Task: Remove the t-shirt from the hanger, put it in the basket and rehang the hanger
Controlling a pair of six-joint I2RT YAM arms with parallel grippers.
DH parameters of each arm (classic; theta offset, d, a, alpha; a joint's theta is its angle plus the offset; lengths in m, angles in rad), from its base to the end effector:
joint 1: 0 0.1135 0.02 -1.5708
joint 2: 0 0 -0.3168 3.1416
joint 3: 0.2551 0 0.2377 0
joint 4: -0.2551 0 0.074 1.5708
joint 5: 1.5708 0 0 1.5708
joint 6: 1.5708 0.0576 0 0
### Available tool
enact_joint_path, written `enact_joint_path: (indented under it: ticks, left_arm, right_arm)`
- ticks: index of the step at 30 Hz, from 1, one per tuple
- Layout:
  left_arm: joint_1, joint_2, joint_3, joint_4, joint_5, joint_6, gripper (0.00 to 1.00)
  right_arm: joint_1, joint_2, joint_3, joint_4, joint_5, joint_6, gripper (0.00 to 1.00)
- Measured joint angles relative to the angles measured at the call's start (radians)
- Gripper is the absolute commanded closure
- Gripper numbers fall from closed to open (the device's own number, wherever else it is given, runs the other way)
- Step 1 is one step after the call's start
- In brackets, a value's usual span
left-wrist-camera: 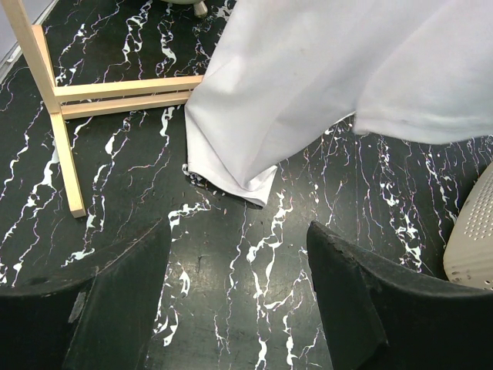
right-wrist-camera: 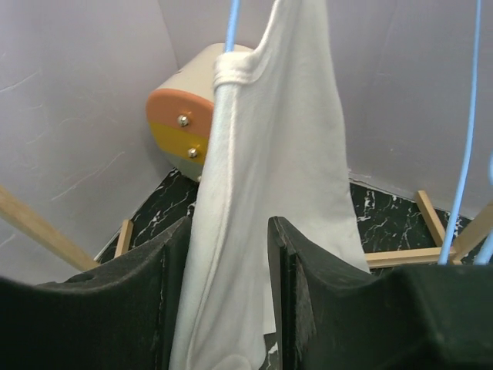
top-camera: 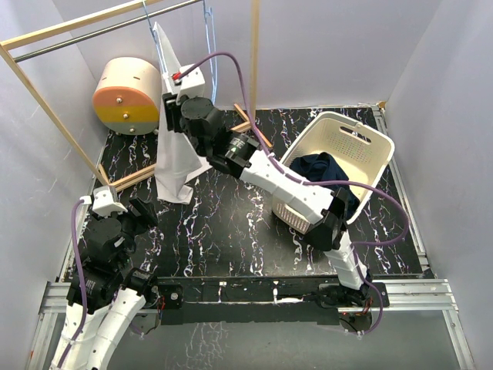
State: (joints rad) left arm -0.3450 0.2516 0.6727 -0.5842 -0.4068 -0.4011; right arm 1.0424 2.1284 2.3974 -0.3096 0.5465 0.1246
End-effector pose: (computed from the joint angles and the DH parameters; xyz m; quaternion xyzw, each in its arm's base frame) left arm 0.0301 0.0134 0.3205 -0.1516 0.7427 -0.0876 0.6463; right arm 0.2863 0.4310 0.4963 -0.1401 0.7055 0.2050 0.6638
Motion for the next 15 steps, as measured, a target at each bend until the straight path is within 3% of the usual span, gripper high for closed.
enact_joint_path:
  ticks: [5,9,15]
  left_arm:
    - [0.000,0.000,0.000,0.000,0.000,0.000,0.31]
    - [0.000,0.000,0.000,0.000,0.000,0.000,0.31]
    - [0.000,0.000,0.000,0.000,0.000,0.000,0.31]
  right_arm:
    - [-0.063,-0.009,0.000,-0.001,-0.028,0.003,0.66]
    - [-0.096,-0.009,0.000,-0.003,-0.074,0.001,0.91]
    - [-0.118,-0.020,-0.036,0.023,-0.140,0.003,0.92]
